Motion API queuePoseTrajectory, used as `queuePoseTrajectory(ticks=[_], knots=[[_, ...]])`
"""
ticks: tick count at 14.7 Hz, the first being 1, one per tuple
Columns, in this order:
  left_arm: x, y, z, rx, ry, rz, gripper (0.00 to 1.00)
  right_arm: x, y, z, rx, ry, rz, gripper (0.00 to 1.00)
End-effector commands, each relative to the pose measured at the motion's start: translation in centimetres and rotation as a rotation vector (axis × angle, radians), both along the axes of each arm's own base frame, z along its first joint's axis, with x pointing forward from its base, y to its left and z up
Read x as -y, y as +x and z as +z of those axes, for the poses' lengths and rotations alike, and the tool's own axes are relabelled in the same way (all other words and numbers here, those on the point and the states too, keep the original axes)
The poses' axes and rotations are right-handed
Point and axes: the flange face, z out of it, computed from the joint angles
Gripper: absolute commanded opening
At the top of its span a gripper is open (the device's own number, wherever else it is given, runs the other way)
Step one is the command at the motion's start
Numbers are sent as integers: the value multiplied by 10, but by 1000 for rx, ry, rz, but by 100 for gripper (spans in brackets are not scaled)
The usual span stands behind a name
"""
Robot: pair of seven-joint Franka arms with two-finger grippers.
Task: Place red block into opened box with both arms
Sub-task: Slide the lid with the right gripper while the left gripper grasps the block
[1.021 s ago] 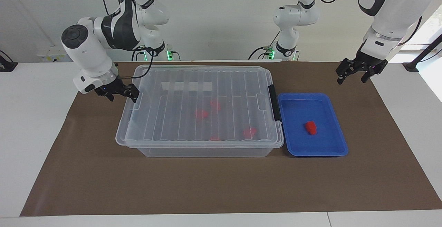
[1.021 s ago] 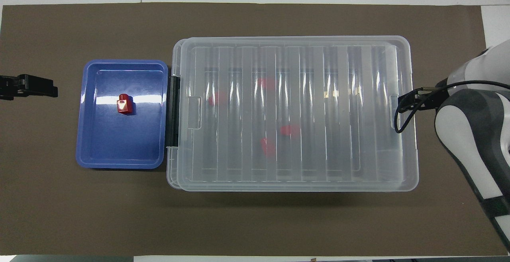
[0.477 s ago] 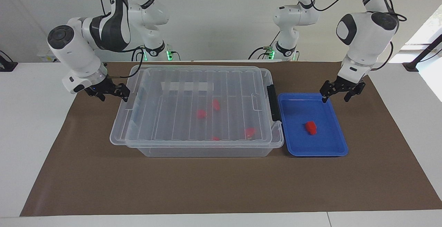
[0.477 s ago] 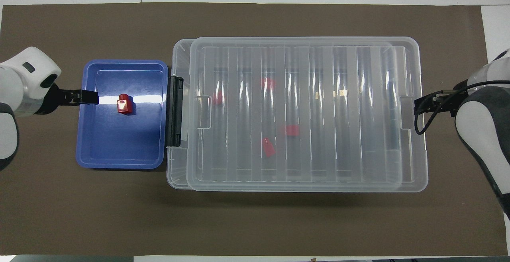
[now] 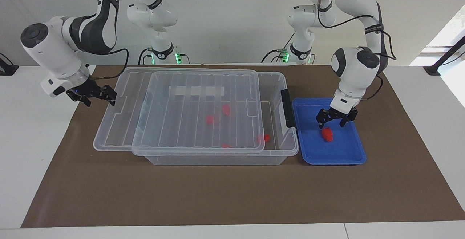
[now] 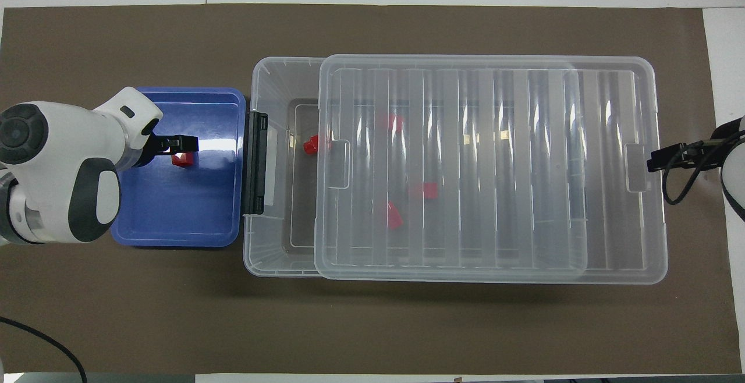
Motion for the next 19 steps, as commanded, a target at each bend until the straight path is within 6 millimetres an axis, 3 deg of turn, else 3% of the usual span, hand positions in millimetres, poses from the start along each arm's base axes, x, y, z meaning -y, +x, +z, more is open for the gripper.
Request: queuePoseTrajectory(ticks=[1,5,7,9,10,11,14,19], knots=[[-3,-6,-18,13,-11,20,99,14,-8,0,23,9,36,100],[-7,-14,-30,5,-9,25,87,25,-10,0,23,9,52,100],[-7,-20,-35,-7,-7,22,64,28,-11,-1,23,9,61,100],[-9,-21,-36,-7,-7,26,56,38,-11,0,41,5,79,100],[-11,-21,-36,-7,-7,30,42,40,-12,0,42,5,88,100],[-12,-21,-35,-8,-7,33,0,44,-13,-1,43,3,91,100],[-13,-19,-27,4,-8,35,0,50,-14,-1,50,0,108,100],[-13,-26,42,37,-12,32,0,68,-19,-1,50,-3,139,100]])
